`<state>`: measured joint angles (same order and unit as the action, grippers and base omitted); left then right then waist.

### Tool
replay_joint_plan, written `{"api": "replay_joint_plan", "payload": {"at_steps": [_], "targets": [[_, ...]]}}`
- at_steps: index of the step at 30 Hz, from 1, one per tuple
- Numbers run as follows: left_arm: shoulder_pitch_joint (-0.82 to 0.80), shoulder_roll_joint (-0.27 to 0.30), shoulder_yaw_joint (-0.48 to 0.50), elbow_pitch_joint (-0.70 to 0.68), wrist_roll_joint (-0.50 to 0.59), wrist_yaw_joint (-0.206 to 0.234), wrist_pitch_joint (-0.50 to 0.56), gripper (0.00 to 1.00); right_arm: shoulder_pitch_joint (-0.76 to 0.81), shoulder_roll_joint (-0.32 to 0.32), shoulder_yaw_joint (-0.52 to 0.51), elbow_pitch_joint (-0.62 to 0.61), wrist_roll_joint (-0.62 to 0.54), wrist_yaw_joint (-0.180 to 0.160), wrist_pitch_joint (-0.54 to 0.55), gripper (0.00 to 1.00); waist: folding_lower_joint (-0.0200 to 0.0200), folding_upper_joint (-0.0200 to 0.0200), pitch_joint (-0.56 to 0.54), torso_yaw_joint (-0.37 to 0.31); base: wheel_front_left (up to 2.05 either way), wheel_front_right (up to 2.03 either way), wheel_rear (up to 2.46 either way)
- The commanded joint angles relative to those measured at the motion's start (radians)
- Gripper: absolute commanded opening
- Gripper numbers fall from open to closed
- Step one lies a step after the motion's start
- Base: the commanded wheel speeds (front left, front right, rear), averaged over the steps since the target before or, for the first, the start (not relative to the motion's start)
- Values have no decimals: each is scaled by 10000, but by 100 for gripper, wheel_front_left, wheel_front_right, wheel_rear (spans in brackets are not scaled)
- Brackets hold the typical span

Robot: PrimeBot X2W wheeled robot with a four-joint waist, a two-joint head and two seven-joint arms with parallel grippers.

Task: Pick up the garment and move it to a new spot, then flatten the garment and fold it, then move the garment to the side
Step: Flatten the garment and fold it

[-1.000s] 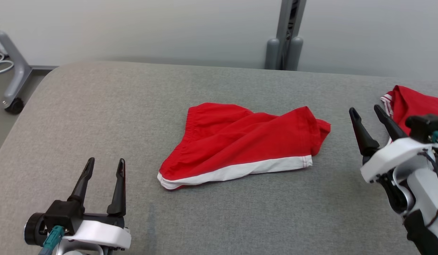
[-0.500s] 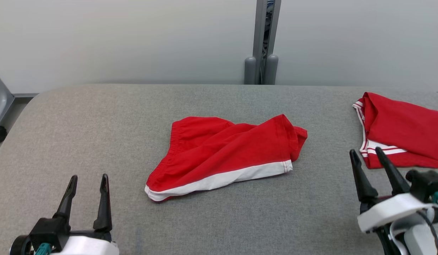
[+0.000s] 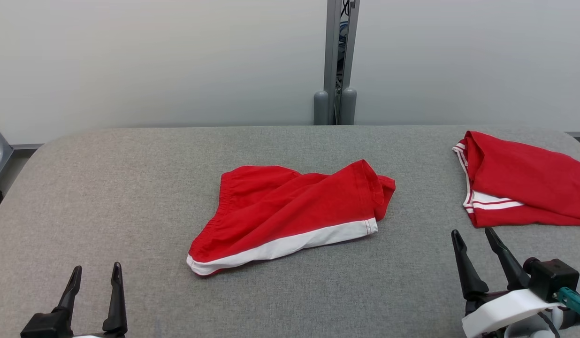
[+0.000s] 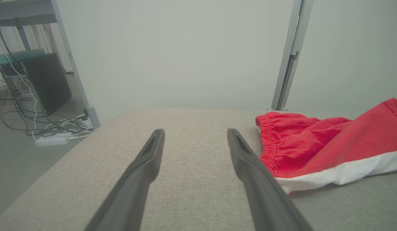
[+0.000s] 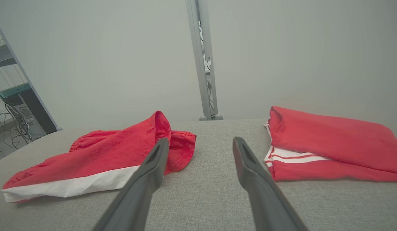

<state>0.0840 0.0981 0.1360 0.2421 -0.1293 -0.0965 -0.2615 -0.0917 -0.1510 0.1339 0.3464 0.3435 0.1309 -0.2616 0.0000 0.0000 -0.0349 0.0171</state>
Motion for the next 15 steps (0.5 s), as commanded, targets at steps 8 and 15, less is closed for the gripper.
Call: {"api": "replay_joint_plan", "payload": {"at_steps": [8,15], "targets": [[158,-2,-11,3,-185,52,-39,100,108,17,29,147,75,-2,-51,100,0,0,-82,5,0,0,0],[112,7,-241,-15,-191,5,7,100,50,38,199,247,45,-2,43,100,0,0,-103,6,0,0,0]]}}
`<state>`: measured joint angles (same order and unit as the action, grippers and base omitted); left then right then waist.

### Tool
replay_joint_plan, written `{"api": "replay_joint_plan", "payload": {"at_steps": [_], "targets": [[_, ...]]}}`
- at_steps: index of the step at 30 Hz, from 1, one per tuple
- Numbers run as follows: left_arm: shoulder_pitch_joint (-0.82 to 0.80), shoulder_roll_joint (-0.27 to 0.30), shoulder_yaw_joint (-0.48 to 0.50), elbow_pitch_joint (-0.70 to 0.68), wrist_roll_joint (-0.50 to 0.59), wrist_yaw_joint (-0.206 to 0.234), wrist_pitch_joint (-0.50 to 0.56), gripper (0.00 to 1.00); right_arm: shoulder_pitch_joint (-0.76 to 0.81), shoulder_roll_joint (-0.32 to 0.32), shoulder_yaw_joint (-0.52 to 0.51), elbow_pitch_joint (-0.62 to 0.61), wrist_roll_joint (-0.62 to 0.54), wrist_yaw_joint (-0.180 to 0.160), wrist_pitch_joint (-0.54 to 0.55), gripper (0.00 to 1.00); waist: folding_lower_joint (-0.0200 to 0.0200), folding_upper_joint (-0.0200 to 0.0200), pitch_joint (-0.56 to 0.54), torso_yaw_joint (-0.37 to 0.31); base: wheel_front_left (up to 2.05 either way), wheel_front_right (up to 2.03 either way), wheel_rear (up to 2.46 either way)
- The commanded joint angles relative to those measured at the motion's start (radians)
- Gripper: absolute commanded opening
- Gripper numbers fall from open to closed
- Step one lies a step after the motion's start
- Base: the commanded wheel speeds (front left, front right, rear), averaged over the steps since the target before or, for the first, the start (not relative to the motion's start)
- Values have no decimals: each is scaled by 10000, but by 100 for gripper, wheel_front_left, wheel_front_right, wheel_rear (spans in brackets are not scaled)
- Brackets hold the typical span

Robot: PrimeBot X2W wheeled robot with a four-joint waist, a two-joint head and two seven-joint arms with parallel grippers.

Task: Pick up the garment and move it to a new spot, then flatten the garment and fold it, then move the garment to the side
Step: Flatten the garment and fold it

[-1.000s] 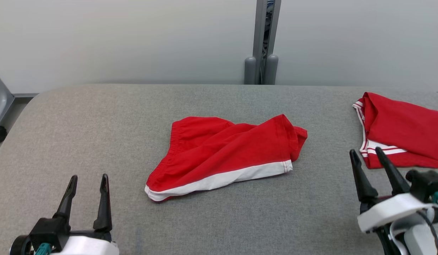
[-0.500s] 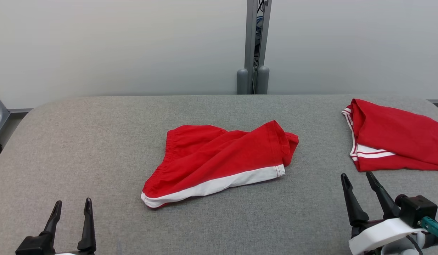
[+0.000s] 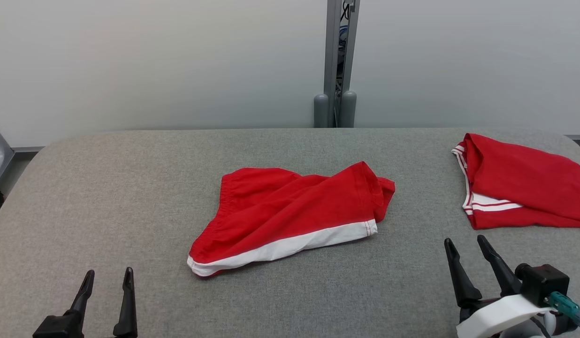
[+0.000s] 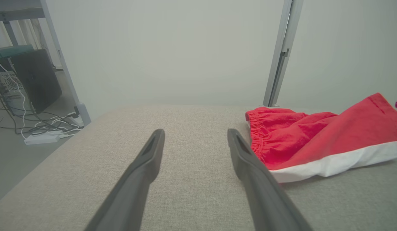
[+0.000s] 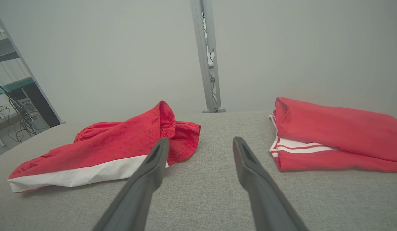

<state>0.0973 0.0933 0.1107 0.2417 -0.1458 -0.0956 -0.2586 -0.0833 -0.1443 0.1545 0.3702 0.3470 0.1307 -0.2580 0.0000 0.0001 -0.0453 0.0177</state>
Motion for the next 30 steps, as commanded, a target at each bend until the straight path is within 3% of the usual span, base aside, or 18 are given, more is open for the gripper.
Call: {"api": "replay_joint_plan", "payload": {"at_steps": [1,23,30], "targets": [[-25,58,-6,-20,-35,3,-5,100,-47,-35,2,15,23,0,8,100,0,-1,0,1,0,0,0],[122,304,-419,-628,49,170,479,100,-52,-88,-15,28,-43,0,38,100,0,-1,83,91,0,0,0],[-433,623,-1315,-421,10,-207,896,100,-541,-289,1010,338,49,-1,559,100,0,-1,190,54,0,0,0]]}}
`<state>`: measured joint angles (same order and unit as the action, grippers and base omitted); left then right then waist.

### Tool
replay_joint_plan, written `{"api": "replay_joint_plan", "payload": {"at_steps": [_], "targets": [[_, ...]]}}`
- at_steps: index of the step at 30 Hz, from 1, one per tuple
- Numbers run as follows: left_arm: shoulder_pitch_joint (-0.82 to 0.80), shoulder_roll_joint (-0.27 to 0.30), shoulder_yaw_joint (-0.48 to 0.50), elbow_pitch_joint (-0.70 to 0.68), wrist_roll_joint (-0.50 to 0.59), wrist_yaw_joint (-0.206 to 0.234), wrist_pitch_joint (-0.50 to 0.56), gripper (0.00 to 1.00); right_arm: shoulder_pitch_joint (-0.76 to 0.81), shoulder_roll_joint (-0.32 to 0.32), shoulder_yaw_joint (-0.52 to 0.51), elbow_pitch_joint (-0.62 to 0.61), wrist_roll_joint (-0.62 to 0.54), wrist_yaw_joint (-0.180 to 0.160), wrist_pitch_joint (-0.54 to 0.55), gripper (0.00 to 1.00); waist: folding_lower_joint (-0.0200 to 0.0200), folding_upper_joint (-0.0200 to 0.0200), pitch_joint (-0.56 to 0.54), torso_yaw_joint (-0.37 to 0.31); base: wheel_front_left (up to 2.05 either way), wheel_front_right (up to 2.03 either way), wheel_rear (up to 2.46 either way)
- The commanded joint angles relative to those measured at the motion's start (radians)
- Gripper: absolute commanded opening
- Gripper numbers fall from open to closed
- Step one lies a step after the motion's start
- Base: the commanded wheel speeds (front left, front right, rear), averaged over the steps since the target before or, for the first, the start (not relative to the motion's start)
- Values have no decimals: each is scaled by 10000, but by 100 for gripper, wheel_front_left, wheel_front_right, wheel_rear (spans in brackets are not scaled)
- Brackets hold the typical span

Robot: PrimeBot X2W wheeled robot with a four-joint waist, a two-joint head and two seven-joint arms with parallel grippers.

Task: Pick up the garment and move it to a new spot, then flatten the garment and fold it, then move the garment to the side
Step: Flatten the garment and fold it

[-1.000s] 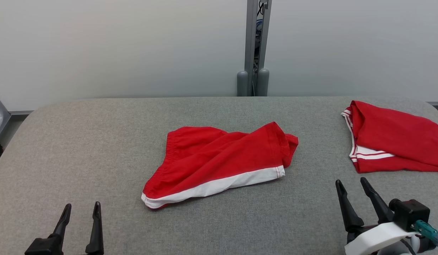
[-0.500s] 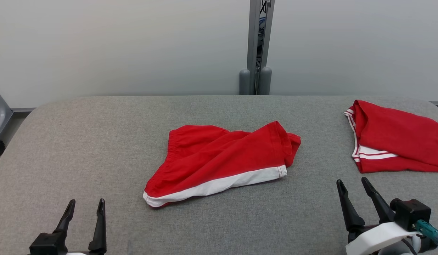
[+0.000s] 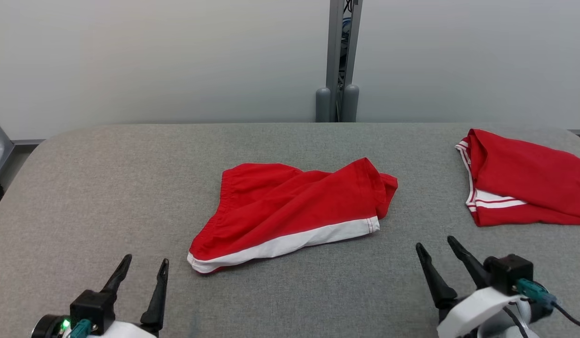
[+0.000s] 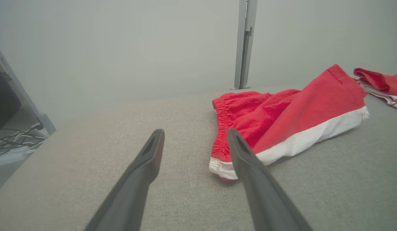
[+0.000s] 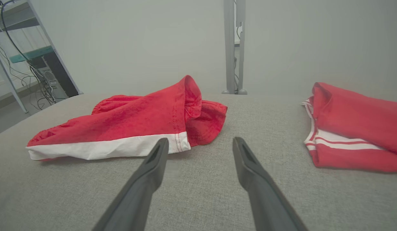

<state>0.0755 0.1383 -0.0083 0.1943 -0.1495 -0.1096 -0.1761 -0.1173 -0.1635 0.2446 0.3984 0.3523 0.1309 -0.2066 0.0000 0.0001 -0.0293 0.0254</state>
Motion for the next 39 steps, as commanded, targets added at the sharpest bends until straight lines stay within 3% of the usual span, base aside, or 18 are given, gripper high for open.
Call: {"api": "replay_joint_plan", "payload": {"at_steps": [1,8,17,23,32,34,35,36,37,38,39], "targets": [[-380,279,-301,149,-14,-119,124,100,-391,-120,327,139,94,-3,111,100,0,-1,68,-48,0,0,0],[-1653,1428,-2429,1547,-1080,-197,633,100,-2044,-272,2141,1728,603,-3,357,100,0,-1,478,-253,0,0,0],[-3728,2486,-4883,3670,-2694,-202,447,100,-4372,305,4077,4192,1406,-3,10,100,0,-1,1335,-510,0,0,0],[-4850,2826,-6381,4773,-3771,-201,401,100,-5427,602,5081,5422,1919,-3,-239,100,0,-1,1701,-563,0,0,0],[-5863,2823,-8104,5944,-4999,-202,8,100,-6116,834,6136,6340,2682,-3,-525,100,0,-1,1904,-508,0,0,0],[-5944,2757,-8408,6108,-5268,-204,-4,100,-6169,836,6304,6436,2835,-3,-537,30,0,-1,1923,-462,0,0,0],[-6003,2734,-8567,6166,-5378,-204,-36,100,-6191,843,6387,6491,2896,-3,-557,0,0,-1,1951,-439,0,0,0],[-6080,2757,-8671,6283,-5491,-202,-82,85,-6225,852,6473,6534,2953,-3,-570,0,0,-1,1970,-423,0,0,0],[-6101,2740,-8840,6388,-5572,-202,-92,33,-6276,865,6536,6551,3023,-3,-586,0,0,-1,1988,-408,0,0,0],[-6146,2722,-8980,6478,-5623,-202,-156,0,-6331,876,6586,6574,3082,-3,-599,0,0,-1,2013,-397,0,0,0],[-6219,2715,-9055,6573,-5706,-199,-243,0,-6356,887,6645,6578,3132,-3,-608,0,0,-1,2041,-386,0,0,0]]}}
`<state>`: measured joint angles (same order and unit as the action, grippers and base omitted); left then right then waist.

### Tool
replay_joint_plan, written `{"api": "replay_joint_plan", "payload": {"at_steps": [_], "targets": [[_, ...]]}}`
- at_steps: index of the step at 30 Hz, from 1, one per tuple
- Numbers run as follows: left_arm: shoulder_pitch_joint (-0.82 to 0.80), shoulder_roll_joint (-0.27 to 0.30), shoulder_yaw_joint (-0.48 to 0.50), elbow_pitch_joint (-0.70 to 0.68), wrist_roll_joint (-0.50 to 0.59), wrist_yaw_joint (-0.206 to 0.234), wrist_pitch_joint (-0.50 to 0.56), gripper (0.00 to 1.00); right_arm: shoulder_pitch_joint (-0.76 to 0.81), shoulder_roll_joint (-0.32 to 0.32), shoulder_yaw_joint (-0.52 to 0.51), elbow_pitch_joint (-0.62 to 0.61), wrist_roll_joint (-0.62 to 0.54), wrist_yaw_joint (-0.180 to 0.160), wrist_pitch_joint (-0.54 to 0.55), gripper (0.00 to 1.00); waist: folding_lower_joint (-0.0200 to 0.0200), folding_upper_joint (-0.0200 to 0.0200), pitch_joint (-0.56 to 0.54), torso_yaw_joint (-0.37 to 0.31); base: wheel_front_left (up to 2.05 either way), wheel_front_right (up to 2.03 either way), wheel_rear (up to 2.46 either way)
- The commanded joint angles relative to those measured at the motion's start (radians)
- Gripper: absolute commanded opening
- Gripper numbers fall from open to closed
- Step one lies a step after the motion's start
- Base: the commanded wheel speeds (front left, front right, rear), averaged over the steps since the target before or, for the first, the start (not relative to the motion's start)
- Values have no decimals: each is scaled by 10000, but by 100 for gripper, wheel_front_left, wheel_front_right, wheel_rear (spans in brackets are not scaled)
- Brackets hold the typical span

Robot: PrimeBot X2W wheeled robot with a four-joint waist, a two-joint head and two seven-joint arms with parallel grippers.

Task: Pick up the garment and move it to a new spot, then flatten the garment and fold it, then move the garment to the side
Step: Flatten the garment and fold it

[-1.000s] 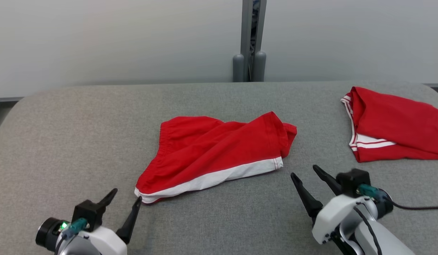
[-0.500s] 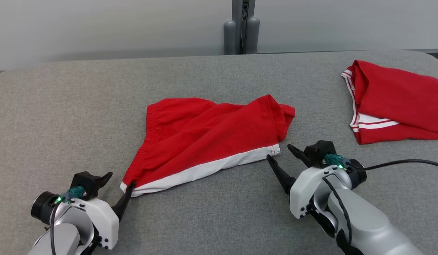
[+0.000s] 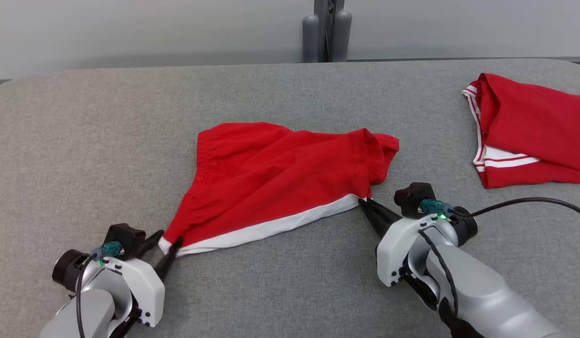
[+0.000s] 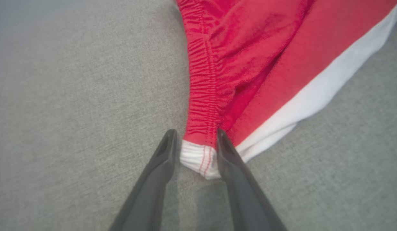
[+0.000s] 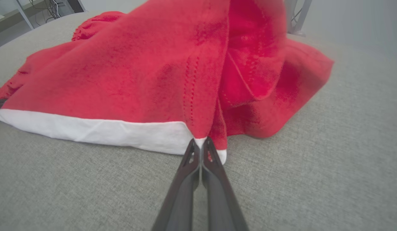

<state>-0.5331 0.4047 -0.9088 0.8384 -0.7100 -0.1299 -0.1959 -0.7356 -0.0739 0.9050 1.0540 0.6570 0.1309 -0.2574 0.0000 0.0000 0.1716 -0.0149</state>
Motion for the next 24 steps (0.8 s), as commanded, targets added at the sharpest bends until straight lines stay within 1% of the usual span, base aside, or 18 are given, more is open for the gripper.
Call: {"api": "replay_joint_plan", "payload": {"at_steps": [1,6,8,11,12,14,16,18,20,21,24], "targets": [[-187,17,-150,193,-188,10,-113,0,-186,1,108,-23,133,-3,-105,0,0,0,52,30,0,0,0],[-489,98,-484,211,-346,8,-502,0,-259,-241,82,-648,300,-3,-96,0,0,0,13,54,0,0,0],[-556,187,-560,-48,-374,8,-612,0,-185,-393,-25,-1024,335,-3,-96,0,0,0,-59,59,0,0,0],[-737,479,-539,-512,-118,8,-684,0,13,-637,-94,-1620,393,-3,-91,0,0,0,-196,81,0,0,0],[-737,479,-539,-512,-118,8,-684,0,13,-637,-94,-1620,393,-3,-91,0,0,0,-196,81,0,0,0],[-915,674,-477,-913,179,10,-691,0,76,-772,-79,-1990,548,-3,-92,0,0,0,-289,89,0,0,0],[-1181,839,-180,-1557,390,63,-697,0,-52,-944,-28,-2365,705,-3,-91,0,0,0,-370,86,0,0,0],[-1373,1090,-3,-2139,704,138,-700,0,-187,-1043,-6,-2768,1127,-3,-93,0,0,0,-422,75,0,0,0],[-1568,1207,216,-2655,589,112,-699,0,-426,-1146,117,-3158,1696,-3,-50,0,0,0,-480,58,0,0,0],[-1799,1369,263,-2839,659,100,-698,0,-639,-1243,188,-3327,1974,-3,74,0,0,0,-492,25,0,0,0],[-2586,1628,473,-3310,468,48,-397,0,-1479,-1548,366,-3628,2649,-3,479,0,0,0,-394,-74,0,0,0]]}}
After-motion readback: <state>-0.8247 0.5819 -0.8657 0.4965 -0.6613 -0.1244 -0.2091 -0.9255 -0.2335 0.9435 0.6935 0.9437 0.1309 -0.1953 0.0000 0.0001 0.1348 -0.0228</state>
